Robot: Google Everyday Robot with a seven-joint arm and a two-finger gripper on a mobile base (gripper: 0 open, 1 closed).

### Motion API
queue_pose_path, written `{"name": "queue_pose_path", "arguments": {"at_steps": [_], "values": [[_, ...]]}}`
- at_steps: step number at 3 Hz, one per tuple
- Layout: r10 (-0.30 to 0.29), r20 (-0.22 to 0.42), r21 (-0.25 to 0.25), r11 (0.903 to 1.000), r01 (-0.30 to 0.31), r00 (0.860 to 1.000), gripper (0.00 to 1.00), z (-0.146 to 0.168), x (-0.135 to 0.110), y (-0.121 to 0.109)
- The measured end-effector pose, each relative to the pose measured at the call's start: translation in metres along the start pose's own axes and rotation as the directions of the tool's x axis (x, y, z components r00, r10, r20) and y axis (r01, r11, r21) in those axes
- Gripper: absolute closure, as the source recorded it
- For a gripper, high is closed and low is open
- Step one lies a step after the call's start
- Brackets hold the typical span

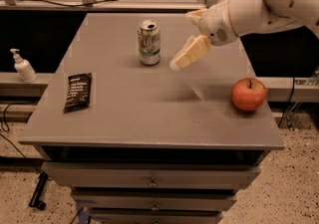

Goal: Knock 7up can over

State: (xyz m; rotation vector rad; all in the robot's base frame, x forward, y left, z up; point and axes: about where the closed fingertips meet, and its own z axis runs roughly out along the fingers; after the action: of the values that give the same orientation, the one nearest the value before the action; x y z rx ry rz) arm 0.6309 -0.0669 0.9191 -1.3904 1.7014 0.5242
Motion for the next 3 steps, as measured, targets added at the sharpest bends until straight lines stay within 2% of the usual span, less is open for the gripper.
{"name": "queue_pose_path", "arguments": {"at_steps": [1,2,3], "values": [[0.002,0.025,-0.077,0.9970,-0.001,1.000,0.00,0.041,-0.008,0.003],[0.004,0.054,-0.117,0.9931,0.002,0.999,0.00,0.064,-0.012,-0.004],[-0.009,0.085,-0.132,0.9910,0.020,0.996,0.00,0.078,-0.020,-0.018]]}}
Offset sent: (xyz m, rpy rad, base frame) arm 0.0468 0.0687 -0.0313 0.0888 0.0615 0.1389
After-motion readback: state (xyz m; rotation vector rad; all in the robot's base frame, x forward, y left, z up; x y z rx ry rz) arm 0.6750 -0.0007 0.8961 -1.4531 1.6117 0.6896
